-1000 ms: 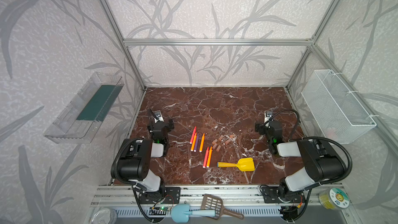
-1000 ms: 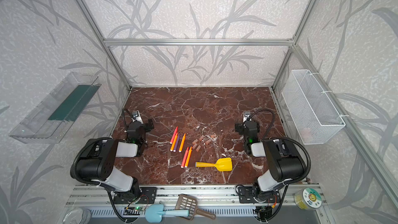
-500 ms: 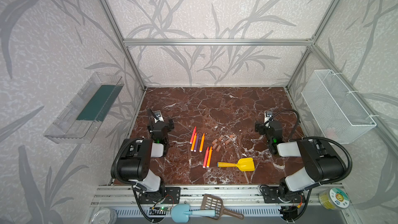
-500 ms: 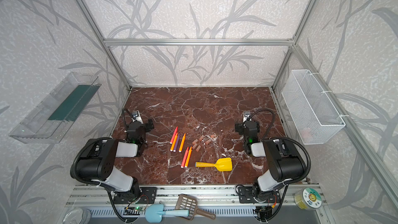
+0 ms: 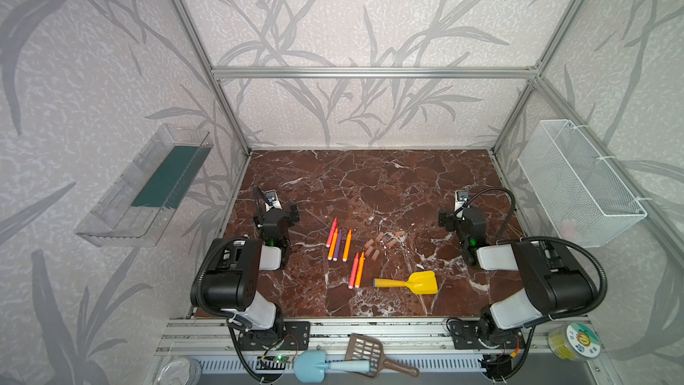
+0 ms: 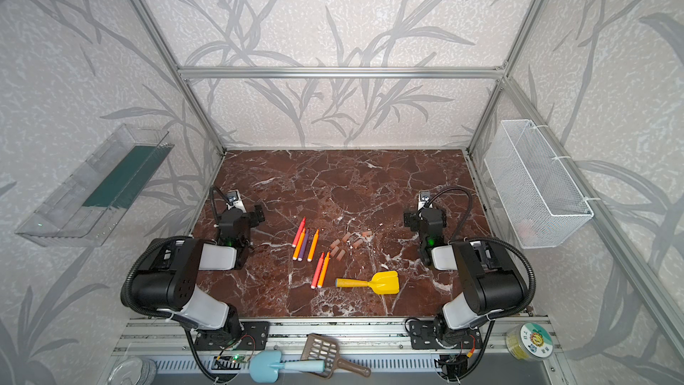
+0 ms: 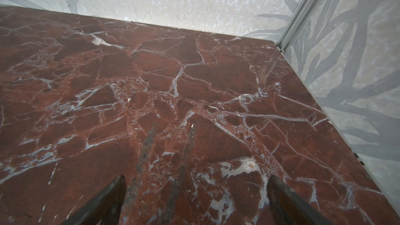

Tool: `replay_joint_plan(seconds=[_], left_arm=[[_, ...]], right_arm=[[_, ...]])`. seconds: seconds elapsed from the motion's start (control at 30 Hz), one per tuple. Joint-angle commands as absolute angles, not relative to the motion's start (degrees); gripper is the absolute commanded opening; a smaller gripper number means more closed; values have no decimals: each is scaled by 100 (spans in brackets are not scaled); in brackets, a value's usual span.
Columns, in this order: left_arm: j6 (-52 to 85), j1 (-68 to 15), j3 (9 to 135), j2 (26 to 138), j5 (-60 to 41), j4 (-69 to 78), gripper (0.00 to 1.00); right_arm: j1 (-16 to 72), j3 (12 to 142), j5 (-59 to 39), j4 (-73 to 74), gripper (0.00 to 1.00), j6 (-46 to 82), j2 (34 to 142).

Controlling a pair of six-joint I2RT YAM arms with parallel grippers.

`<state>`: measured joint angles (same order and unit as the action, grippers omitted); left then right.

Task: Insert the pens into the pen caps

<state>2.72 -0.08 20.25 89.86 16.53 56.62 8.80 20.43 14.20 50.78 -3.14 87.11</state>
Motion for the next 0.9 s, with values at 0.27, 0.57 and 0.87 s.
replay_joint_plan(seconds=[0.27,0.57,0.87], left_arm=[[1038,-331,2038,6504,2033,3295,99],[2455,-301,2373,4536,-677,796,99],[3629,-219,2344,4350,-1258,406,99]], right_arm=[[1274,2544,2843,2379,99,703,6824],[1161,2891,2701,685,99,2533,6304],[1143,2116,2570,1416,99,2889,5757]])
